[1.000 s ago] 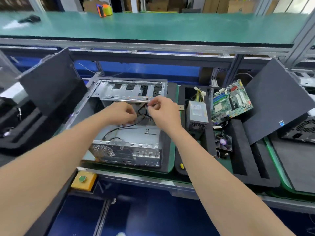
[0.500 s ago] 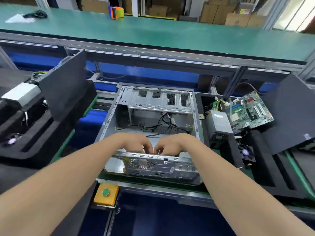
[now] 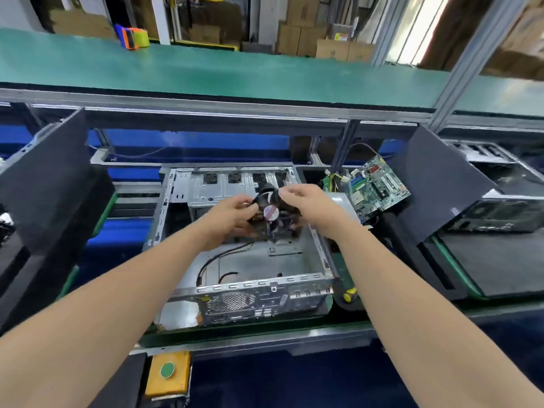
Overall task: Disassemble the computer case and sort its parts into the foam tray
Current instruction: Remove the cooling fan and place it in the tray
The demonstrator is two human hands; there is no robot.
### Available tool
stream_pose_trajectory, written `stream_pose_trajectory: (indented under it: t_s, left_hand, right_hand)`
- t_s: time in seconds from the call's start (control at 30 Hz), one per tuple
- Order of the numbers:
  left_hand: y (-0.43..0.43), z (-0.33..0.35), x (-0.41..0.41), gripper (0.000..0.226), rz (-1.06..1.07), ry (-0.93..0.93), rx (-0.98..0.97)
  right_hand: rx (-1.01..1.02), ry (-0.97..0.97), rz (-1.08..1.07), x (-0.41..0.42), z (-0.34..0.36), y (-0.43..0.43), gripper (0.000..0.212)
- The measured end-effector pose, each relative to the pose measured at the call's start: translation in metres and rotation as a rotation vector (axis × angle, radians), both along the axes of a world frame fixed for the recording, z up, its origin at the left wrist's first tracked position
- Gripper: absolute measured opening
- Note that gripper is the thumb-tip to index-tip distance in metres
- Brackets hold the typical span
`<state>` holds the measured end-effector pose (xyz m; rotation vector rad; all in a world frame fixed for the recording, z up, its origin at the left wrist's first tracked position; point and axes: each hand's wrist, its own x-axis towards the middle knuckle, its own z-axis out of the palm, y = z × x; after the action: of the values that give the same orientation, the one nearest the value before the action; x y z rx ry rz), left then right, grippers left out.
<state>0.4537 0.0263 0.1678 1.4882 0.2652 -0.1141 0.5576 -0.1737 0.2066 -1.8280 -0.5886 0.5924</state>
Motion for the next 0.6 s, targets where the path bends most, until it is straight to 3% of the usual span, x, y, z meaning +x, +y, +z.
stream_pose_trajectory:
  t_s: [0.07,0.17,0.37,0.5,0.6]
  left_hand:
    - [-0.013,0.018,0.014,0.026,0.042,-0.011,-0.101]
    - [-0.031,0.041,0.032,0.022,0.062,-0.071,-0.196]
    - [-0.081,0.067,0.066,0.030,0.044,-0.077,-0.335]
    - [-0.118,0.069,0.098,0.033,0.087,0.025,-0.247]
    - [-0.141,0.062,0.125,0.042,0.122,0.131,-0.001]
  right_hand:
    - [0.158,0.184,-0.084,0.002,0.004,-0.010,0.028]
    - [0.212,0.319,-0.053,0.009,0.002,-0.030,0.056]
    - [0.366,0.265,0.004,0.034,0.000,-0.068,0.037]
    - [0.233,0.154,-0.032,0.066,0.001,-0.102,0.049]
    - [0.145,0.099,-0.007,0.095,-0.007,-0.132,0.048]
